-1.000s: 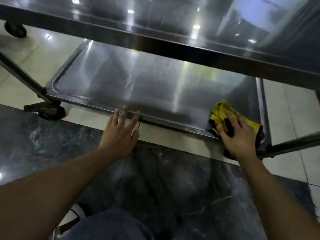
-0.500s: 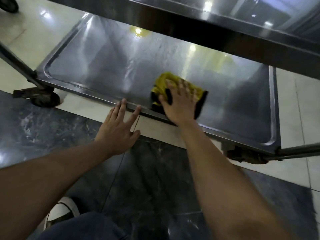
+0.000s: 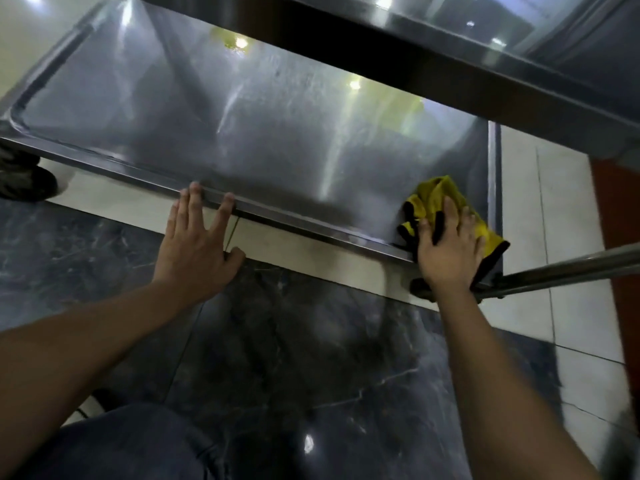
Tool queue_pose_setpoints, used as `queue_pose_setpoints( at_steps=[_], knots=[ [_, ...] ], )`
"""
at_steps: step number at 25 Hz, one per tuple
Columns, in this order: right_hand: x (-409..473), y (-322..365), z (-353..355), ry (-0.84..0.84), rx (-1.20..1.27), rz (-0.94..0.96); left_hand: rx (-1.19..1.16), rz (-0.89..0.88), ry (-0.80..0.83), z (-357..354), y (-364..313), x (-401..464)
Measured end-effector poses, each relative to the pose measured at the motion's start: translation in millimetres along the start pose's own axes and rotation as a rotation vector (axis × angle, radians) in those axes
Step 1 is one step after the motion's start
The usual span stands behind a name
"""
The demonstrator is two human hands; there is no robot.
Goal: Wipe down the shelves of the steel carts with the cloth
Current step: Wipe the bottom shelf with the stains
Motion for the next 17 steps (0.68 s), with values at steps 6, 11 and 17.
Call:
queue_pose_setpoints(
  at_steps=[6, 11, 17],
  knots=[
    [21, -15, 6, 0.004, -0.044, 0.045, -0.048, -0.019, -0.019, 3, 5, -2],
    [49, 20, -10, -0.040, -0.019, -0.004, -0.113, -0.002, -0.010, -1, 1, 3],
    [64, 46, -10, 0.044, -0.042, 0.233, -0.053, 0.004, 0.058, 4, 4, 0]
  ],
)
Point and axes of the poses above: each hand's wrist, its own x-axis towards the middle knuckle, its own z-axis out of the back of the hand, y = z × x, the point moved 2 cm from there along x, towards the middle knuckle, and after that the axes turned 7 degrees about z, right-handed, at the moved point
